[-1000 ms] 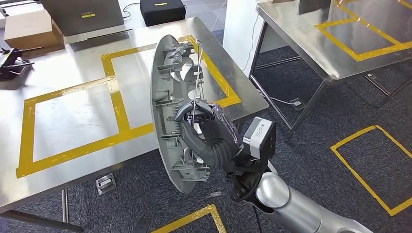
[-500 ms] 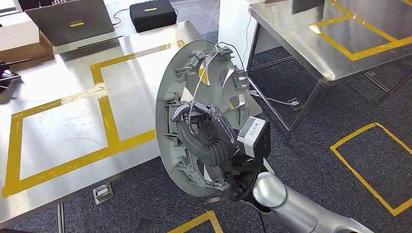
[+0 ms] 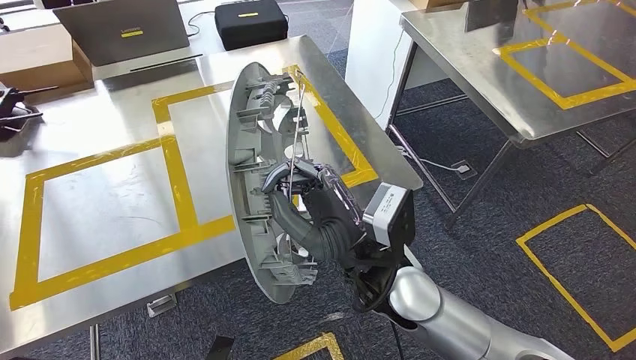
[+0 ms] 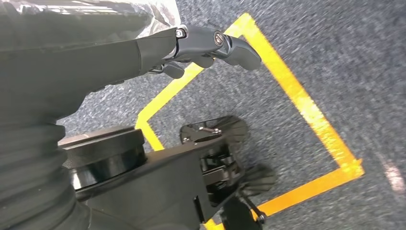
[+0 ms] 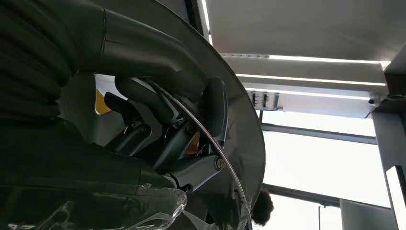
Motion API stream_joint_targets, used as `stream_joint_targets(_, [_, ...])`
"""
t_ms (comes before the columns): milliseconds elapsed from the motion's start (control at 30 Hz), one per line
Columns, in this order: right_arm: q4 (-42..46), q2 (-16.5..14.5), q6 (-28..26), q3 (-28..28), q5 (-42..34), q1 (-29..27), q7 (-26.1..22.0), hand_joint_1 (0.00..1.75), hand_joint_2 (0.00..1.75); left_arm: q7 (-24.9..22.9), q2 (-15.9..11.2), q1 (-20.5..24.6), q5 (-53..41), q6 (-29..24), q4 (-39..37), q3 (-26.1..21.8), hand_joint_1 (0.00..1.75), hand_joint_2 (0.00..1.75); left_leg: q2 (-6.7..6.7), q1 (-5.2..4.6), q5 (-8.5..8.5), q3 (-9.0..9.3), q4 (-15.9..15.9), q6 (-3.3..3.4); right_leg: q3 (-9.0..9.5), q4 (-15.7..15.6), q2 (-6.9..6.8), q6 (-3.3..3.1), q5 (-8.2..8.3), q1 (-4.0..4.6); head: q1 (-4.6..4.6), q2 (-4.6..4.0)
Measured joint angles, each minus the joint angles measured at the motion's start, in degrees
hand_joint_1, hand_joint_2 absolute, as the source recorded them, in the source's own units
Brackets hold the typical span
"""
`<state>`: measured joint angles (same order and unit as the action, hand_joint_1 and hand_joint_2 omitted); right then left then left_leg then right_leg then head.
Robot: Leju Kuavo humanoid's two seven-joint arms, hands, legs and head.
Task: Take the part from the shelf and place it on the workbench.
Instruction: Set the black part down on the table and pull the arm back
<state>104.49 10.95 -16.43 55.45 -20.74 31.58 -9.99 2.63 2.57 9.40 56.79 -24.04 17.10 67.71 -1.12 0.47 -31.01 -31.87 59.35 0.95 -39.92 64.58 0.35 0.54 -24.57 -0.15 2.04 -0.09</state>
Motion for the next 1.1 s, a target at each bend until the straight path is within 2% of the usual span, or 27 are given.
stream_joint_targets(33, [-0.1, 0.0, 0.0, 0.1, 0.0, 0.2, 0.0, 1.75, 1.75, 0.0, 0.0, 0.0, 0.0, 0.0, 0.0, 0.0, 0.0, 1.75, -0.01, -0.03, -0.26, 0.18, 0.0, -0.28, 0.96, -2.2, 0.0, -0.25, 0.63, 0.16, -0.02, 0.0])
stream_joint_targets(133, [-0.5, -0.2, 0.0, 0.2, 0.0, 0.7, 0.1, 1.75, 1.75, 0.1, 0.1, 0.1, -0.2, 0.0, 0.0, 0.0, 0.0, 1.75, 0.11, -0.14, -0.57, 0.06, 0.1, -0.86, 1.75, -4.2, 0.07, -0.63, -0.35, 0.28, -0.04, 0.0])
stream_joint_targets(267, [-1.2, -0.5, -0.3, 0.5, 0.8, 1.0, 1.2, 1.75, 1.75, 0.3, 0.0, 0.2, -0.8, 0.0, 0.0, 0.0, 0.0, 1.75, 0.2, -0.21, -0.52, 0.26, -0.3, -0.8, 1.77, -4.4, 0.17, -0.69, -0.71, 0.19, -0.08, 0.0])
stream_joint_targets(600, [-5.9, -1.5, -1.3, 1.7, 5.0, 4.9, 6.3, 1.75, 1.75, 0.5, 0.2, 0.8, -3.0, 0.0, 0.0, 0.1, 0.0, 1.75, 0.23, -0.22, -0.32, 0.57, -1.0, -1.47, 1.9, -4.4, 0.07, -1.07, -0.68, 0.21, -0.03, 0.0])
stream_joint_targets(1100, [-16.4, -4.1, 0.2, 4.8, 11.4, 10.6, 14.1, 1.75, 1.75, -0.4, 0.6, 1.0, -4.6, 0.3, 0.0, 0.1, 0.0, 1.75, 0.22, -0.23, -0.32, 0.77, -1.0, -1.47, 2.24, -4.6, 0.05, -1.02, -0.62, 0.19, -0.03, 0.0])
